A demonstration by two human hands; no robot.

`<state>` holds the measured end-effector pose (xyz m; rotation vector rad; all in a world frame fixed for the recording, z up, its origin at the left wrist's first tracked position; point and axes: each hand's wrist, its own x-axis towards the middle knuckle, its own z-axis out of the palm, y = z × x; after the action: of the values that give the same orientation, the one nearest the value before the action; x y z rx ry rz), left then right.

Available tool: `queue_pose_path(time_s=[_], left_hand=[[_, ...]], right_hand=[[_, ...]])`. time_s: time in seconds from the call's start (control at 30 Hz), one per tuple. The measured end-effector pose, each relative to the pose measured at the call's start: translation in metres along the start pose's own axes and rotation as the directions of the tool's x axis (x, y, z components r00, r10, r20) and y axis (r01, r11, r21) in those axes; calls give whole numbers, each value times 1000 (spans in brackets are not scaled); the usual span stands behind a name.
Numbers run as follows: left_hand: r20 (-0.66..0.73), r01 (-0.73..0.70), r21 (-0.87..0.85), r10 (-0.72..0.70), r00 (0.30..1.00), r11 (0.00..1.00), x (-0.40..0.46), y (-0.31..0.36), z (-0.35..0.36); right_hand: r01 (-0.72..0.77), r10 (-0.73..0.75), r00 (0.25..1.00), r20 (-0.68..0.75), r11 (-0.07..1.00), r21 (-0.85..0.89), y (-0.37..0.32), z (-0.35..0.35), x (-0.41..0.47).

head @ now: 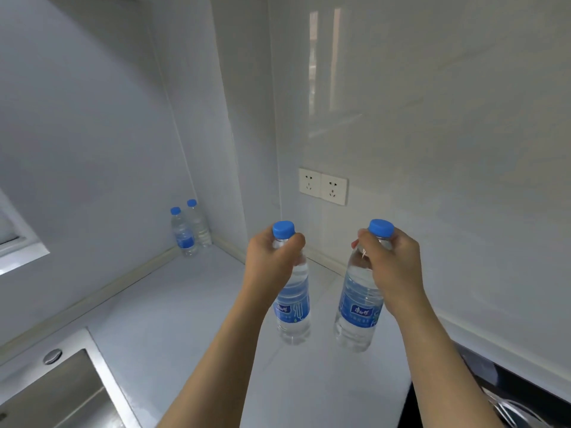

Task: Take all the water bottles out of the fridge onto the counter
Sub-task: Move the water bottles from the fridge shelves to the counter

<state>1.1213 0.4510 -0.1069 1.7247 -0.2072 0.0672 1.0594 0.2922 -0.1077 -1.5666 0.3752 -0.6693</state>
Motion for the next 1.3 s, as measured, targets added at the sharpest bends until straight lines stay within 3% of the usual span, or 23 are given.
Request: queue_pose_path(time_s=[0.37, 0.63, 1.13, 1.3], left_hand=[[-65, 44, -9, -44, 997, 999, 102, -56, -123], [-96, 217, -20, -218, 971, 976, 155, -110, -208], [-224, 385, -10, -378, 898, 923, 205, -199, -328], [-267, 358, -63, -362, 893, 932, 226, -223, -354]], right_hand=[[-37, 43, 995, 92, 997, -61, 20, 164, 33], [-67, 77, 979, 188, 996, -59, 52, 270, 42], [-81, 184, 924, 336, 951, -299, 120, 455, 61], [-151, 218, 918, 331, 965, -214, 145, 506, 81]])
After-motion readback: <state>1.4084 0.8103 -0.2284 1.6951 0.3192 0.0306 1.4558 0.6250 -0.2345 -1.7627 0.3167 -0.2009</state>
